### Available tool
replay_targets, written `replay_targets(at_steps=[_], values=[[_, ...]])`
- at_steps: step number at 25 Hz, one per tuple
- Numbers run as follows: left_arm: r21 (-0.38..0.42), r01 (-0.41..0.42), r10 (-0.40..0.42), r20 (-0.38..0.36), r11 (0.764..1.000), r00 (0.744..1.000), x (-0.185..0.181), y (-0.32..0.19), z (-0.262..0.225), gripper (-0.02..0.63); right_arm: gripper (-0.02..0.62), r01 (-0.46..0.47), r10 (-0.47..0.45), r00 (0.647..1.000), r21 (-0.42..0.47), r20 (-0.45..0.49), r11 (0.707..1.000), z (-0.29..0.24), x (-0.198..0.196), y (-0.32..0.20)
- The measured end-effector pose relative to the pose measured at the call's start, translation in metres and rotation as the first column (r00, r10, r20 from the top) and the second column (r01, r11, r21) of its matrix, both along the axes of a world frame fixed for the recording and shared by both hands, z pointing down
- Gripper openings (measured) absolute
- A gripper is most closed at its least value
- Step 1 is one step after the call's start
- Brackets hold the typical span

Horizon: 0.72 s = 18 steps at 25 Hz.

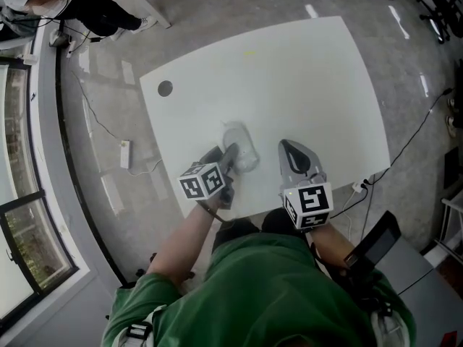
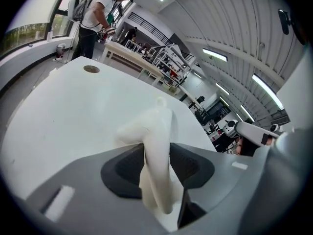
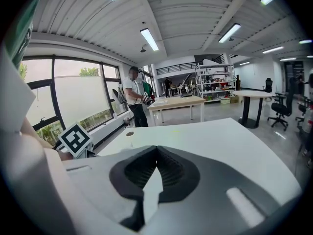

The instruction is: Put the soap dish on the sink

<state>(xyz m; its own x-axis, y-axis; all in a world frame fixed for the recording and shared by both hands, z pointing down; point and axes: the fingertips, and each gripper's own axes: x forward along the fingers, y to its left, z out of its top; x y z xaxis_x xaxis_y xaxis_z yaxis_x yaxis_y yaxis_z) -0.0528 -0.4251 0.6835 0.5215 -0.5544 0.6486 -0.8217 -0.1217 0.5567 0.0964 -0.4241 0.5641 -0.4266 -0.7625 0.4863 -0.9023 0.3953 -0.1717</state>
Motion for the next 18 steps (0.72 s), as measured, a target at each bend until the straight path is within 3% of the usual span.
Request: replay_targets(at_steps=[8,18], values=[[-0.063,0.019,-0.015,0.073,0.998,0.997,-0.009,0.003,0.012,0.202,0.002,0.010,-0.010,1.000,0.005,0.010,1.000,-0.002,0.004,-0.004],[-0.043,-0.017,0.022,0.130,0.999,0.991,-0.010,0.002,0.011,0.218,0.002,0.019,-0.019,1.000,-0.001,0.014,1.000,0.002,0.001,-0.008]])
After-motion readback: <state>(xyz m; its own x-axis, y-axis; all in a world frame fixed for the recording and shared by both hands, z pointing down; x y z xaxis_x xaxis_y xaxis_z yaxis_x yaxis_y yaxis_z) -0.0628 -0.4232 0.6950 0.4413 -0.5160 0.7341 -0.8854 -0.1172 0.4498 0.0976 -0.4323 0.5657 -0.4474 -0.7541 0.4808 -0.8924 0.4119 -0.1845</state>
